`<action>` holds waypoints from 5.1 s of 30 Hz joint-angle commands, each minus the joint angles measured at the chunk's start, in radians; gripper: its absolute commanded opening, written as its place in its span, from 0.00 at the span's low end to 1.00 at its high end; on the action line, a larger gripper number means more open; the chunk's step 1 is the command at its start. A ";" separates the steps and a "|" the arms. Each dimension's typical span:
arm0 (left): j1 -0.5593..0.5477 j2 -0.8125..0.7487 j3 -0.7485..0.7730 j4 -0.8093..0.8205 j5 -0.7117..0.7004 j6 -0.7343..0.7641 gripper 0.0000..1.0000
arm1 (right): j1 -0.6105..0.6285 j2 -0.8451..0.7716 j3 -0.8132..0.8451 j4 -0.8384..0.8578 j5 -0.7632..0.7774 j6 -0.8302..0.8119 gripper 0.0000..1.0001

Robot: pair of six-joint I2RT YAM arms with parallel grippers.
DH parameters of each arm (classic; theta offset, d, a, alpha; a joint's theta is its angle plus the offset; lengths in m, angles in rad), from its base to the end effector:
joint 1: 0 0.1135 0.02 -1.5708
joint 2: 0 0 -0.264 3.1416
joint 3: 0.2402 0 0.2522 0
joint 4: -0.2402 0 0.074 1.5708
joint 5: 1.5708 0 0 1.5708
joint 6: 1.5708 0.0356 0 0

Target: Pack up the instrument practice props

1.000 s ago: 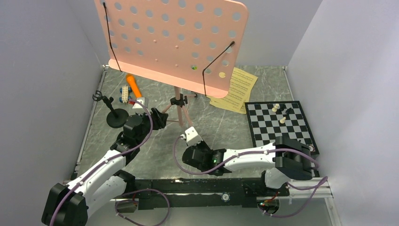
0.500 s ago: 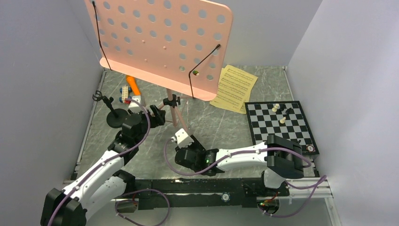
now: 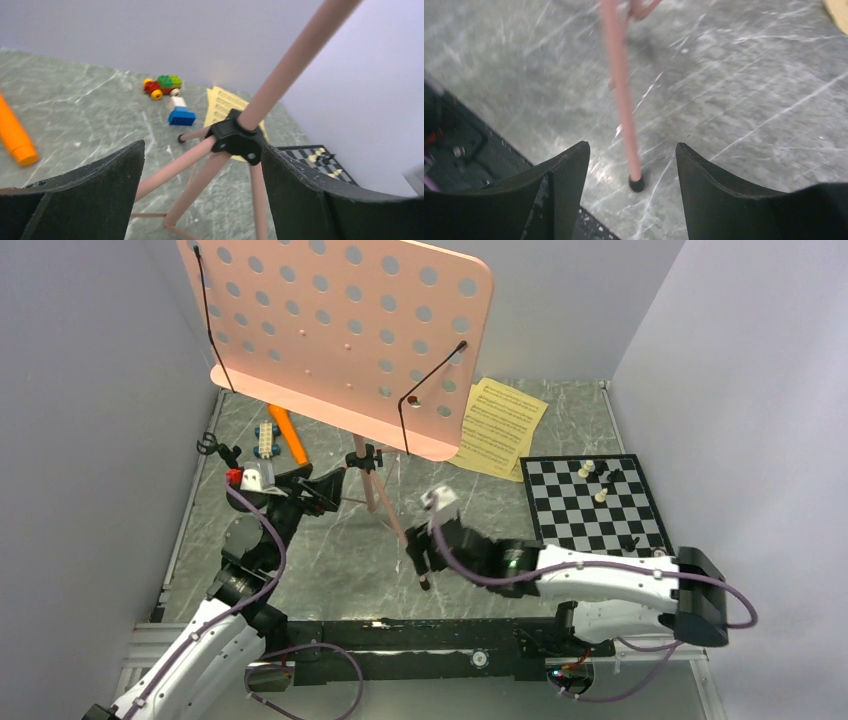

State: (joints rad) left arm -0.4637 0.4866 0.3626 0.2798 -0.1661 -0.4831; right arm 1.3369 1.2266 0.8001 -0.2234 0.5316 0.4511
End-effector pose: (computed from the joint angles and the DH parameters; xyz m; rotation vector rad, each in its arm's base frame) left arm 0.1323 -0.0596 0.2831 -0.1545 1.4421 -0.6626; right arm 0.0783 0.2508 0.2520 -0.6546 2.0529 0.4616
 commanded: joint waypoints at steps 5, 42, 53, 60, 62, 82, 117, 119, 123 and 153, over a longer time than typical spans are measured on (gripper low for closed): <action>-0.002 0.193 0.088 0.354 0.201 0.061 0.88 | -0.405 -0.172 -0.078 0.163 -0.505 0.134 0.65; -0.001 0.448 0.265 0.397 0.277 0.206 0.02 | -0.719 0.303 0.243 0.731 -1.124 0.326 0.64; -0.002 0.428 0.257 0.367 0.278 0.200 0.00 | -0.680 0.444 0.394 0.596 -1.168 0.237 0.48; -0.001 0.408 0.252 0.339 0.270 0.208 0.00 | -0.671 0.452 0.387 0.602 -1.162 0.218 0.21; -0.001 0.407 0.249 0.335 0.270 0.204 0.00 | -0.669 0.450 0.388 0.601 -1.170 0.203 0.10; -0.001 0.403 0.210 0.310 0.234 0.171 0.00 | -0.424 0.320 0.035 0.912 -0.725 -0.580 0.00; 0.000 0.364 0.177 0.253 0.181 0.179 0.00 | -0.191 0.118 -0.156 1.046 -0.169 -0.737 0.62; 0.000 0.361 0.181 0.252 0.192 0.176 0.00 | -0.228 0.079 -0.097 0.877 -0.225 -0.533 0.68; 0.000 0.355 0.197 0.223 0.231 0.180 0.00 | -0.415 0.067 0.008 0.624 -0.574 -0.174 0.75; 0.001 0.311 0.280 -0.011 0.384 0.207 0.00 | -0.542 0.323 0.298 0.566 -0.994 -0.247 0.43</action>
State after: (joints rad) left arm -0.4633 0.7956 0.6552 0.4416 0.1867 -0.2481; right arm 0.7616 1.5486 1.0737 0.3130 -0.5056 0.3046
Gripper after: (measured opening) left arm 0.285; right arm 0.487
